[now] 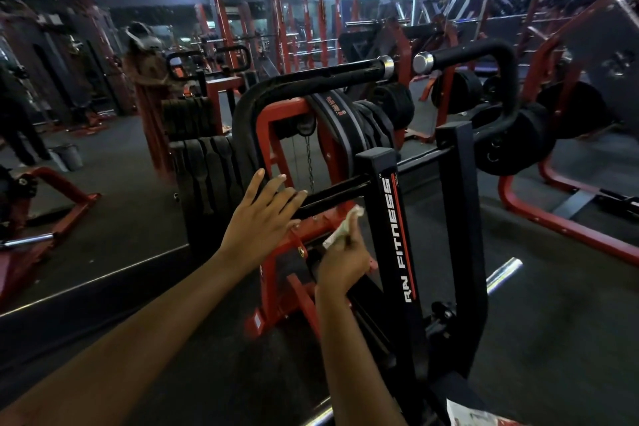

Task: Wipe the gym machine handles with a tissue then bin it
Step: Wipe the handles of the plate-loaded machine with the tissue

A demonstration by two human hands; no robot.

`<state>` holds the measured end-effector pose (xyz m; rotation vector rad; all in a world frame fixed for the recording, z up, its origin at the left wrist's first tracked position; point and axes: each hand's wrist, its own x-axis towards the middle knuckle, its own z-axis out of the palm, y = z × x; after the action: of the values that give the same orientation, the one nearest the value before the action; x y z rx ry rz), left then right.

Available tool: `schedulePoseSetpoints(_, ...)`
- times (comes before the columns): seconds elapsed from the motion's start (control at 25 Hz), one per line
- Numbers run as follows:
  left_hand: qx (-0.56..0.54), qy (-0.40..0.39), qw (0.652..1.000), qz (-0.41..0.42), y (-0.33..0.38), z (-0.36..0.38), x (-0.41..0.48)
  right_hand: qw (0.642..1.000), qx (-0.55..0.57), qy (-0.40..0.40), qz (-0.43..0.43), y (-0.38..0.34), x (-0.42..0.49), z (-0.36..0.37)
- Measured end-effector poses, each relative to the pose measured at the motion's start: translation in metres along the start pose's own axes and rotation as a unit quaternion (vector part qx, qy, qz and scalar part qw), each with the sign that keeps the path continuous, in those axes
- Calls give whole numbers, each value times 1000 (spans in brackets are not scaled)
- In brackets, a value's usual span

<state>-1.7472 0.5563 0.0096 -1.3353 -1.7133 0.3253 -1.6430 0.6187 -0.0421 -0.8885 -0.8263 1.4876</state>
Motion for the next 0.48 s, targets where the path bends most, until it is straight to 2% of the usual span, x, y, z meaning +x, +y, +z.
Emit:
schedulePoseSetpoints(0.08,-2,-2,1000,-2,0,-1,0,993,79,27,84,-7,23,4)
schedulePoseSetpoints(0.16,-4,0,1000,-2,1,-1,-1,988,120,14,99,-16,31,14)
schedulePoseSetpoints(0.28,-10,5,1000,0,1,0,-1,988,111,21,105,-13,15,31)
schedulePoseSetpoints(0.4,-11,15,1000,2,0,1,1,979,124,-12,163,11,-7,37)
schedulePoseSetpoints(0.48,-12,17,1000,3,-1,1,1,979,121,-35,163,13,-5,31)
